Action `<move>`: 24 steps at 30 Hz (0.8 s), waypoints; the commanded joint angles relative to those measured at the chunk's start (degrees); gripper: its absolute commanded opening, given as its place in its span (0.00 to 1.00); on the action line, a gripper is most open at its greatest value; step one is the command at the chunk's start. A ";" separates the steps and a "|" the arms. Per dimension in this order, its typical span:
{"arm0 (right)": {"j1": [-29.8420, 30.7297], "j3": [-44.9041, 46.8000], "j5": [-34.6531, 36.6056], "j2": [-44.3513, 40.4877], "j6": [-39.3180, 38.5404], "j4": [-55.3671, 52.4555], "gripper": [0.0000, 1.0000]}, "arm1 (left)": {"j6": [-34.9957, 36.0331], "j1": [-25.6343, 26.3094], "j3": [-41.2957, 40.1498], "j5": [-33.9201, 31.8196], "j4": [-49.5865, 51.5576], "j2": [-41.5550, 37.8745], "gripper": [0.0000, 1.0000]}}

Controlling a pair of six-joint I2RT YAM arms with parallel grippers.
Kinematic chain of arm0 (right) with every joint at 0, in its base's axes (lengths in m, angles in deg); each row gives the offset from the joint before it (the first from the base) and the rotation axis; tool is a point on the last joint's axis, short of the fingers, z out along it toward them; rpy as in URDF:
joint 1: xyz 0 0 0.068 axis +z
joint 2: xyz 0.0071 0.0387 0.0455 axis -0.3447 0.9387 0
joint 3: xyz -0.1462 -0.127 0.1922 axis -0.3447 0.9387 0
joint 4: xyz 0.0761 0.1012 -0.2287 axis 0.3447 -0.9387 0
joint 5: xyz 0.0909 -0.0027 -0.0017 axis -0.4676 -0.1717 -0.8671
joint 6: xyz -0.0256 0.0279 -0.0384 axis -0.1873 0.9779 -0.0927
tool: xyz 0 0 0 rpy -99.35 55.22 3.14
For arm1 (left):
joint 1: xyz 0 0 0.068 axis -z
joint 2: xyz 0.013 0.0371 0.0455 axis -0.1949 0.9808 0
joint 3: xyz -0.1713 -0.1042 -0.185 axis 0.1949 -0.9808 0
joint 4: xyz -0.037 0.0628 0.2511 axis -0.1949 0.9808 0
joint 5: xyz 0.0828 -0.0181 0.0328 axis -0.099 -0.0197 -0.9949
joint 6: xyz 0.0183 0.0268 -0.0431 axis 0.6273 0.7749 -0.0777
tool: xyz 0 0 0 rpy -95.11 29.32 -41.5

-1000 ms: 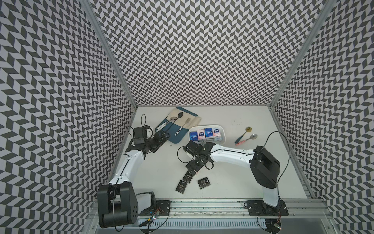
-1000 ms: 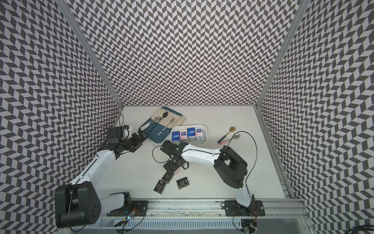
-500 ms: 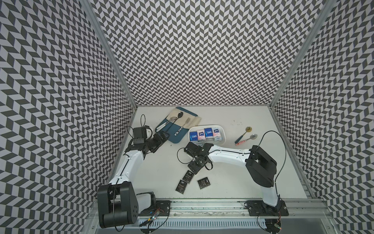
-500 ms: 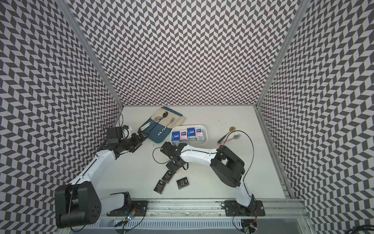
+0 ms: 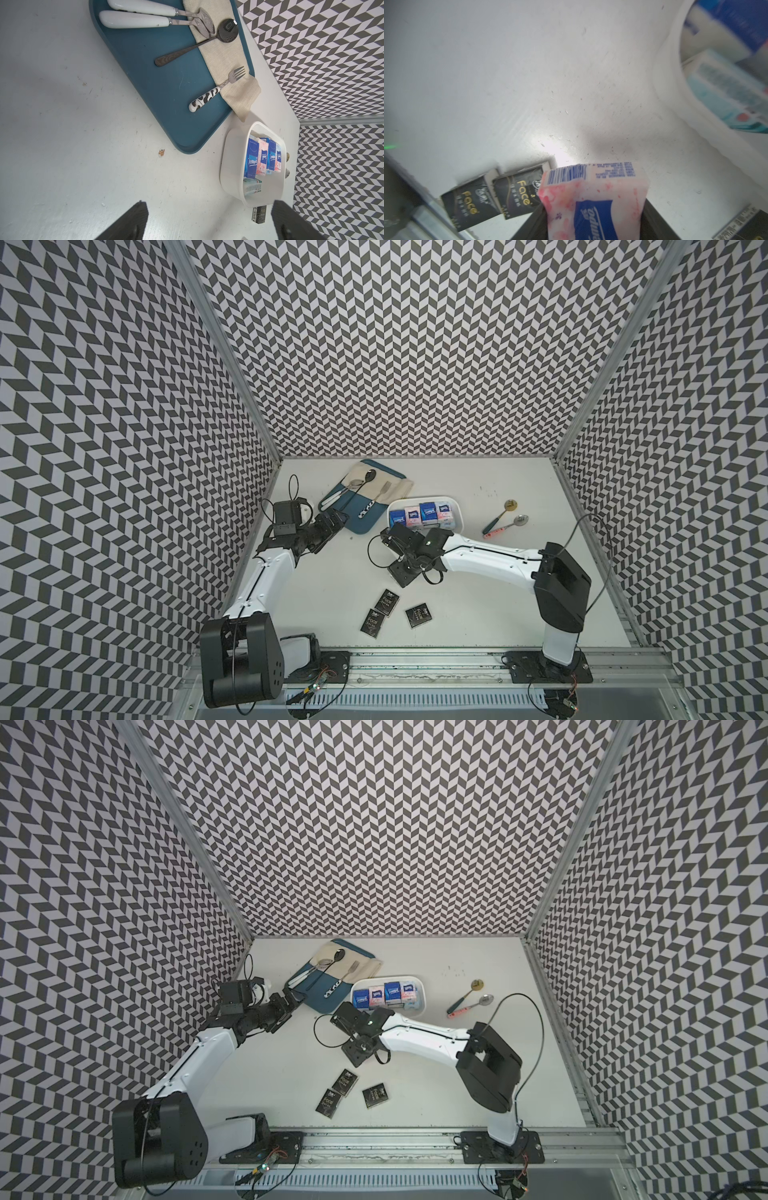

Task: Put the pocket tissues into the storage box
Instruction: Pick up the pocket tissues from the center of the board, then place the pocket tissues in the storage box.

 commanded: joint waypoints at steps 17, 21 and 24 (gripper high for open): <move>-20.55 6.00 8.58 -8.71 14.45 12.96 0.61 | -0.73 -0.36 0.29 1.41 -2.24 0.69 0.98; -21.14 8.09 7.41 -7.75 13.47 16.94 0.61 | -0.43 -0.39 -0.06 1.36 -2.23 0.78 0.98; -21.14 8.82 6.67 -6.21 13.53 18.58 0.61 | -0.07 -0.34 0.03 1.40 -2.19 1.09 0.98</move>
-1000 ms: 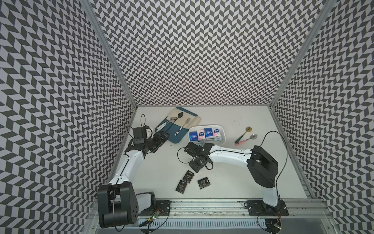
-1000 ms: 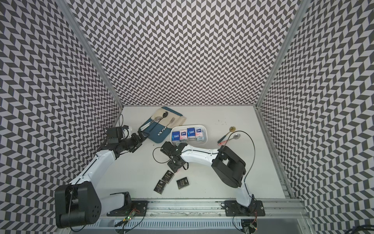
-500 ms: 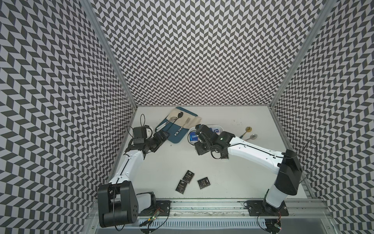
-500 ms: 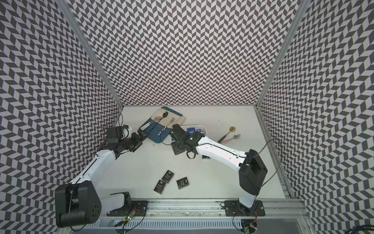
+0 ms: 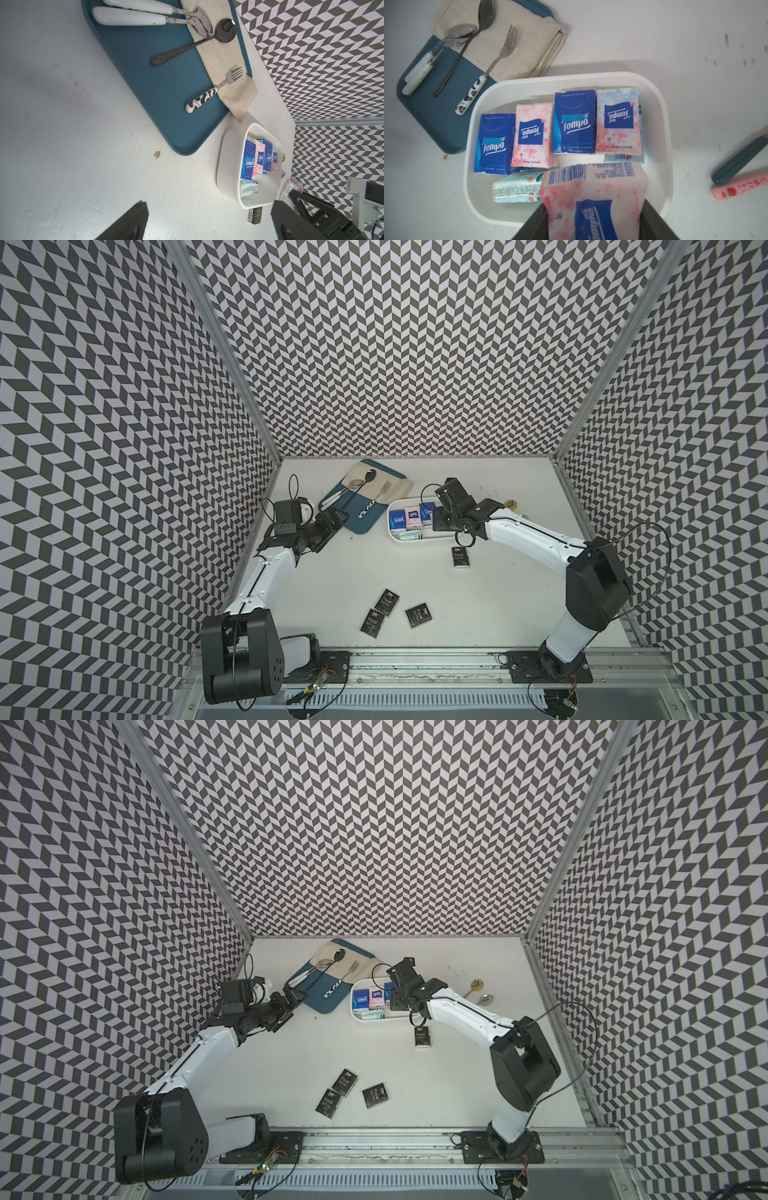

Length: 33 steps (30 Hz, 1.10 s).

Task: Put the pocket tissues into the storage box
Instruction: Place the pocket tissues in the storage box.

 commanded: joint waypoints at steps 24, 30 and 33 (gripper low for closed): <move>0.17 0.03 -4.90 2.96 0.86 7.27 0.87 | 0.35 0.88 -0.15 1.10 -2.13 1.85 0.98; -0.08 -1.15 -4.36 -2.40 -0.34 3.52 0.90 | 0.04 1.34 0.10 1.15 -2.74 2.10 0.98; -1.06 -0.81 -4.87 -4.37 -1.64 1.06 0.90 | -0.05 1.90 0.27 1.45 -3.14 2.42 0.98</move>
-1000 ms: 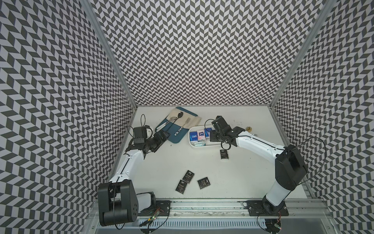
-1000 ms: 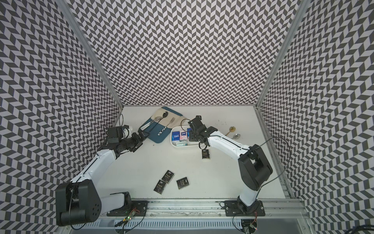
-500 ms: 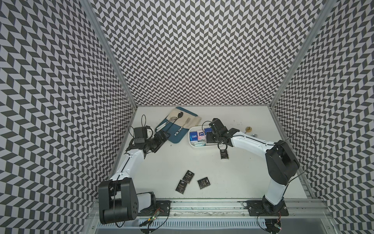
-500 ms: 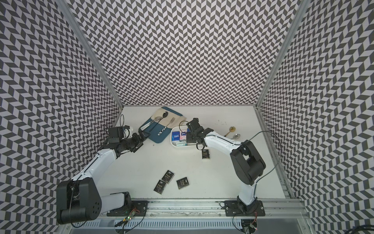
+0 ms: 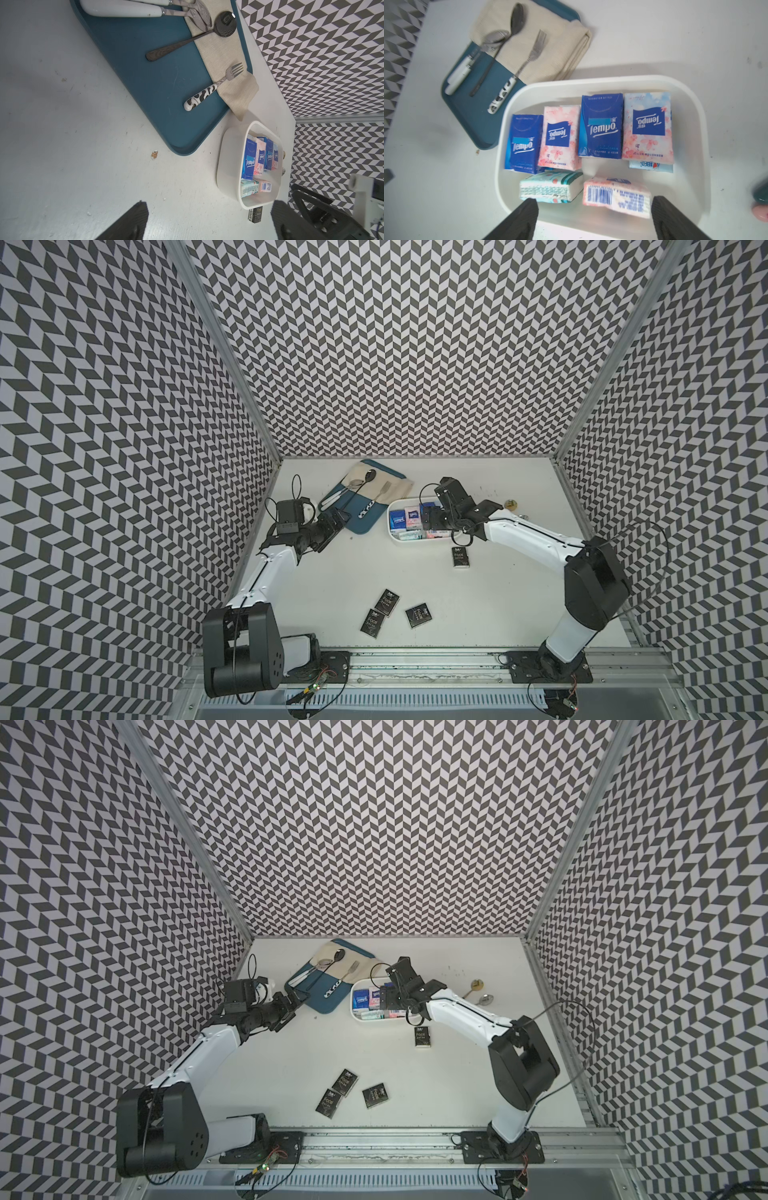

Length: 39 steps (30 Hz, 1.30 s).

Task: Put the pocket tissues into the storage box
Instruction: Place the pocket tissues in the storage box, then pick up the pocket tissues from the center of the board.

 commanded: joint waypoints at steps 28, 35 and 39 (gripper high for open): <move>-7.20 13.55 -10.86 -0.32 -9.98 -9.72 0.85 | 0.91 17.63 7.09 -0.16 -1.98 10.13 0.97; -7.61 14.40 -10.29 2.52 -10.12 -7.21 0.82 | 1.68 17.63 7.80 -0.69 -0.72 9.88 0.97; -7.61 14.49 -10.26 3.38 -9.81 -6.67 0.77 | 1.88 17.56 7.63 -0.85 -0.46 9.61 0.97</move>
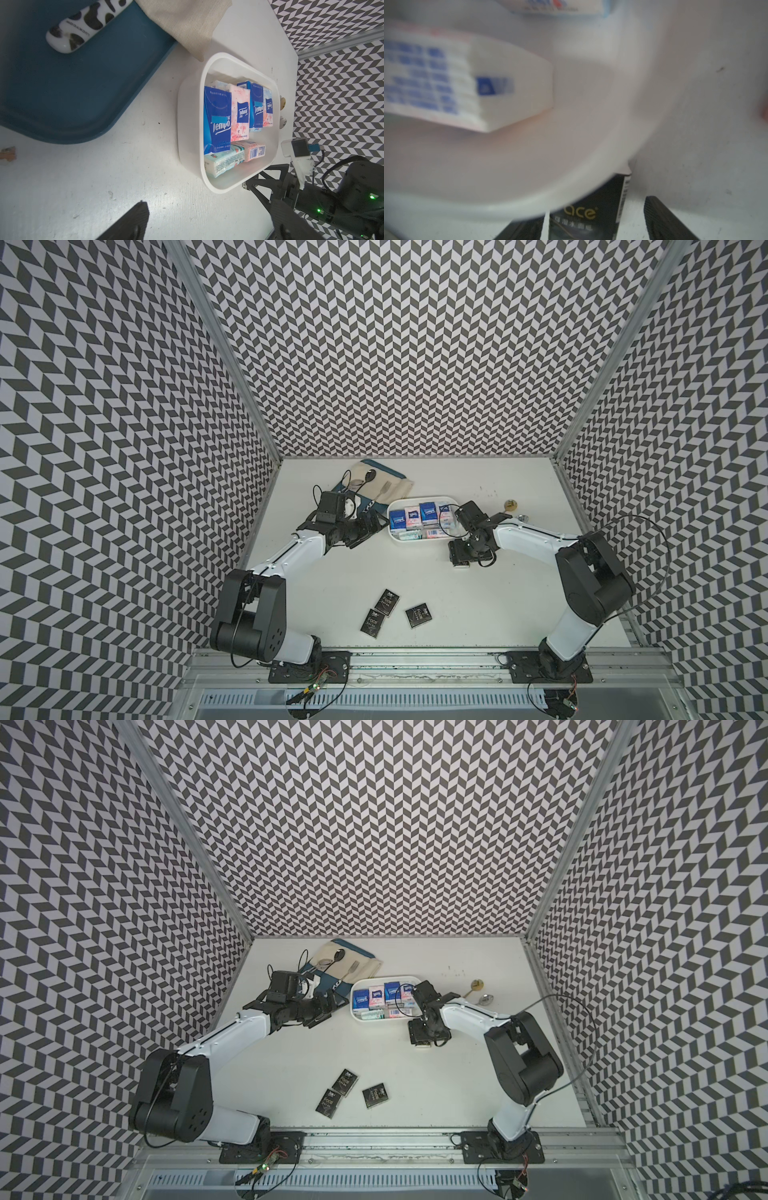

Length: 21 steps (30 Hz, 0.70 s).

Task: Put the pocket tissues into the storage box
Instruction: Pick up the pocket tissues from the center of the board.

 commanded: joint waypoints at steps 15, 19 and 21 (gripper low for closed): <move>-0.38 1.27 3.90 -5.77 0.02 -0.04 0.45 | 1.48 0.01 1.18 -0.94 0.66 -0.10 0.97; -1.35 0.43 5.10 -9.80 -0.50 -2.05 0.46 | 1.52 -0.02 1.35 -0.94 0.84 0.30 0.97; -1.81 -1.30 5.55 -11.16 -0.69 -3.22 0.45 | 1.51 -0.03 1.57 -0.98 1.08 0.55 0.97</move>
